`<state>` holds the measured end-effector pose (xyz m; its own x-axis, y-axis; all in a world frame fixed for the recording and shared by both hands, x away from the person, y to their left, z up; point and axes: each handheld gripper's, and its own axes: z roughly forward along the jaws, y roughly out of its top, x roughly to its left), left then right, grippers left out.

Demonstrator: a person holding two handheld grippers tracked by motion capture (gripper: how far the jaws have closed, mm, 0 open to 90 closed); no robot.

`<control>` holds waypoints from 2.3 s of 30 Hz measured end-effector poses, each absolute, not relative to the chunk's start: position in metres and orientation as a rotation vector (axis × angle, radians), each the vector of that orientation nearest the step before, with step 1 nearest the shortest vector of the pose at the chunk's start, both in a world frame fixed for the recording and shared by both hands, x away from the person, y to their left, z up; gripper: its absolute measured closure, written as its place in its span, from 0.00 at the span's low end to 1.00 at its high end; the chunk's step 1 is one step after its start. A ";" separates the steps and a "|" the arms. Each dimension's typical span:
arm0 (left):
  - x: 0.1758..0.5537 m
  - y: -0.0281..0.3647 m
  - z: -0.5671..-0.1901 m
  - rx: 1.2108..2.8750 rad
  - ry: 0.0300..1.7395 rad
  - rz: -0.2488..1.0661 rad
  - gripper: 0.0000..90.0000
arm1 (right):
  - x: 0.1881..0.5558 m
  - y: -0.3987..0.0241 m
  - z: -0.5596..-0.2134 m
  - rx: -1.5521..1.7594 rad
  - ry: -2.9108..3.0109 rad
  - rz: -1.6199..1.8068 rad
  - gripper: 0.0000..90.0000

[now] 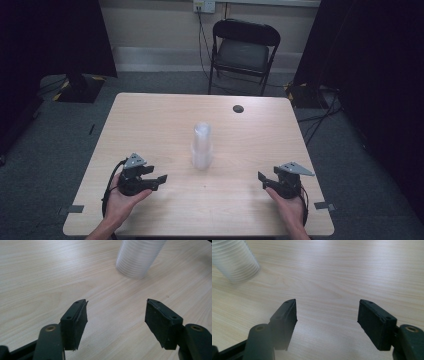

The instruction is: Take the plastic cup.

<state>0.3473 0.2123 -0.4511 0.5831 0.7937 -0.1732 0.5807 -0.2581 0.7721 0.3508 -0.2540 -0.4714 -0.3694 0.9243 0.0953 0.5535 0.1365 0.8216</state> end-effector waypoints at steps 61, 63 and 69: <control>0.409 0.119 -0.377 1.923 0.736 0.339 0.29 | 0.343 -0.235 -0.466 1.365 2.123 1.219 0.39; 0.410 0.118 -0.376 1.917 0.734 0.348 0.29 | 0.343 -0.236 -0.466 1.364 2.124 1.216 0.39; 0.419 0.112 -0.372 1.884 0.735 0.391 0.27 | 0.343 -0.237 -0.466 1.371 2.129 1.222 0.39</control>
